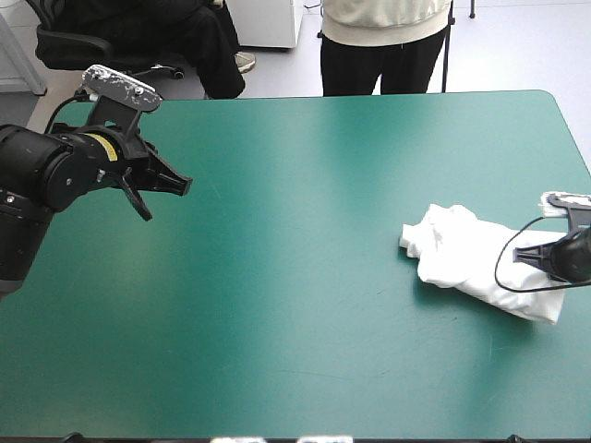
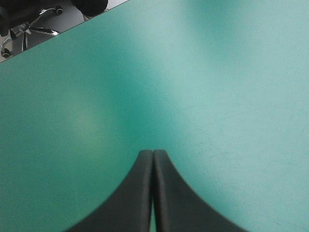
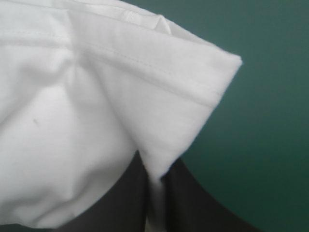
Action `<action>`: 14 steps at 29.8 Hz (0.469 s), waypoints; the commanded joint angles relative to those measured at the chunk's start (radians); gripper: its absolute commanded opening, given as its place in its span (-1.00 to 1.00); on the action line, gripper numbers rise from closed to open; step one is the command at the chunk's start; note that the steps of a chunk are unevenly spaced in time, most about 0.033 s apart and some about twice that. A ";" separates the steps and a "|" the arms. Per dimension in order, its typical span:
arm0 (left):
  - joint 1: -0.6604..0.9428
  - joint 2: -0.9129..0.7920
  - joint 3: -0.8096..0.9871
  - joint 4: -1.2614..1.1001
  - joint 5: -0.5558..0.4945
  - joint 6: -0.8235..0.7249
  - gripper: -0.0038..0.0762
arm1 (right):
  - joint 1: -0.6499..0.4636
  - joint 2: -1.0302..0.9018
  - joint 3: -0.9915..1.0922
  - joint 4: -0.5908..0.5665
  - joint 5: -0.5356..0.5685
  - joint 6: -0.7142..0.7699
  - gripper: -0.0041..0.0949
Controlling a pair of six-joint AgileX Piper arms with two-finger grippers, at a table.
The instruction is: Fold the cloth
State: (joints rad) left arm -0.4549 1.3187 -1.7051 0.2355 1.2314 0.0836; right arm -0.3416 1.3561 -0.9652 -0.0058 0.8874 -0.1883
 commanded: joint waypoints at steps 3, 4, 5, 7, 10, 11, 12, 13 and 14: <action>-0.004 -0.025 -0.025 0.031 0.042 0.002 -0.95 | -0.079 -0.016 -0.013 -0.015 -0.068 -0.002 -0.41; -0.004 -0.027 -0.025 0.042 0.045 0.002 -0.95 | -0.079 -0.015 -0.013 -0.011 -0.081 -0.012 -0.17; -0.004 -0.032 -0.025 0.052 0.052 -0.002 -0.95 | -0.073 -0.015 -0.013 0.006 -0.093 -0.016 0.01; -0.004 -0.044 -0.025 0.067 0.058 -0.012 -0.95 | -0.072 -0.015 -0.015 0.079 -0.112 -0.062 0.46; -0.004 -0.078 -0.025 0.090 0.058 -0.032 -0.95 | -0.069 -0.017 -0.016 0.242 -0.119 -0.163 0.77; -0.004 -0.094 -0.025 0.096 0.054 -0.032 -0.95 | -0.060 -0.019 -0.016 0.272 -0.119 -0.200 0.77; -0.004 -0.112 -0.025 0.108 0.051 -0.043 -0.95 | -0.046 -0.029 -0.016 0.316 -0.117 -0.248 0.75; -0.004 -0.127 -0.025 0.133 0.051 -0.060 -0.95 | -0.026 -0.041 -0.016 0.356 -0.122 -0.289 0.72; -0.004 -0.146 -0.025 0.162 0.051 -0.084 -0.95 | 0.000 -0.060 -0.019 0.387 -0.127 -0.313 0.66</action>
State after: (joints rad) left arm -0.4549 1.2429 -1.7051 0.3200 1.2306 0.0517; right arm -0.3853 1.3594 -0.9563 0.2585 0.8004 -0.3939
